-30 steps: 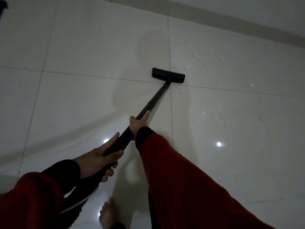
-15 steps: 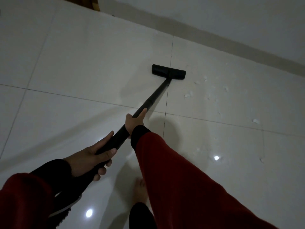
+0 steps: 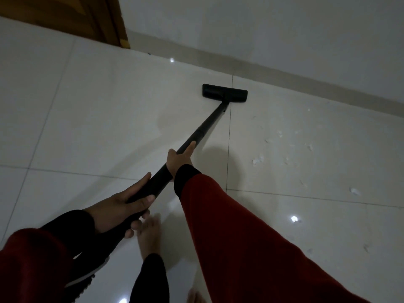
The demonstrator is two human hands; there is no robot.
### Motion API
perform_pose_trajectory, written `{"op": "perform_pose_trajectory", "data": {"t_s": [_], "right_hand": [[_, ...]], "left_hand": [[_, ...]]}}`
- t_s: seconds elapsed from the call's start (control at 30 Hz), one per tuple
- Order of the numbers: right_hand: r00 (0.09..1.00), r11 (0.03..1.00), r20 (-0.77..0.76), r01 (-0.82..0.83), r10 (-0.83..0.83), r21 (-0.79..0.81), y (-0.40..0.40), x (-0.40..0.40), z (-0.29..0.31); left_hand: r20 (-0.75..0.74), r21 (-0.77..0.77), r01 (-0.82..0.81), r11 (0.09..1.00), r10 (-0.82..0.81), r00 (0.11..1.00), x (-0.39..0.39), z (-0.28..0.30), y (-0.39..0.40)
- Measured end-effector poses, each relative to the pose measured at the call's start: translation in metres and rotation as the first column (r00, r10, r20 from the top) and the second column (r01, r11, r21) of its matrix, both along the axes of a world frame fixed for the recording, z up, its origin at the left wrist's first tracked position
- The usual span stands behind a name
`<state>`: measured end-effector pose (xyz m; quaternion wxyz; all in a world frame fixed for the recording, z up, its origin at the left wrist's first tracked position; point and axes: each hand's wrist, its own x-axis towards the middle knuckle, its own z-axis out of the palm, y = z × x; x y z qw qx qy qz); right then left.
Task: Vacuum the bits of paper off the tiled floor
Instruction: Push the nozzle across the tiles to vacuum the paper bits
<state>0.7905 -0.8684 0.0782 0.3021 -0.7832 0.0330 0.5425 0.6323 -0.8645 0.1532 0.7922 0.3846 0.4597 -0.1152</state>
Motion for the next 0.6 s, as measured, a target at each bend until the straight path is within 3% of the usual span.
{"op": "perform_pose_trajectory", "data": {"t_s": [0.3,0.6], "right_hand": [[0.997,0.997,0.031,0.073,-0.073,-0.003,0.098,0.027,0.003],[0.996,0.993,0.085,0.045,-0.036,-0.106,0.098,0.070,0.014]], "left_hand": [[-0.033,0.015,0.028,1.000,-0.027,0.999,0.029,-0.011,0.100],[0.014,-0.086,0.057,0.995,-0.056,0.998,0.073,-0.001,0.111]]}}
